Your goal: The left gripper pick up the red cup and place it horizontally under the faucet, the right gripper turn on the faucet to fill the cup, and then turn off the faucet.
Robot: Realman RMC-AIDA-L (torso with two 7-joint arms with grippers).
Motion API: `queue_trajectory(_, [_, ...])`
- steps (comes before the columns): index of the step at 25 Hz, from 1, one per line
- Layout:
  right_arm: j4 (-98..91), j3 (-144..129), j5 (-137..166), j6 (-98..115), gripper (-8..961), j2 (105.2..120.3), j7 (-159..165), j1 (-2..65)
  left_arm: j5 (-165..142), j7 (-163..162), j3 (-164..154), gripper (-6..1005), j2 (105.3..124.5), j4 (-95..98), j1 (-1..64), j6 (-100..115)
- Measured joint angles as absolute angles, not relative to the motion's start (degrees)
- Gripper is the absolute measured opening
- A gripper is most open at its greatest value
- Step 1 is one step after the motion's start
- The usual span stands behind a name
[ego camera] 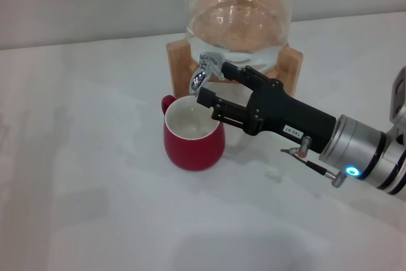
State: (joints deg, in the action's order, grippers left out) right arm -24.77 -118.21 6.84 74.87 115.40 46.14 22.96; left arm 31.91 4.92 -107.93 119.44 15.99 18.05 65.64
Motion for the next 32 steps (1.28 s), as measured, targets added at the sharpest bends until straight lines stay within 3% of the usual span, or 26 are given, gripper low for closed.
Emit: queue_trajectory(32, [-27.6,-120.2,6.4,73.5,858,115.21,46.1,22.1,31.8,4.9,-108.5,881,119.36,16.0,18.1,65.7])
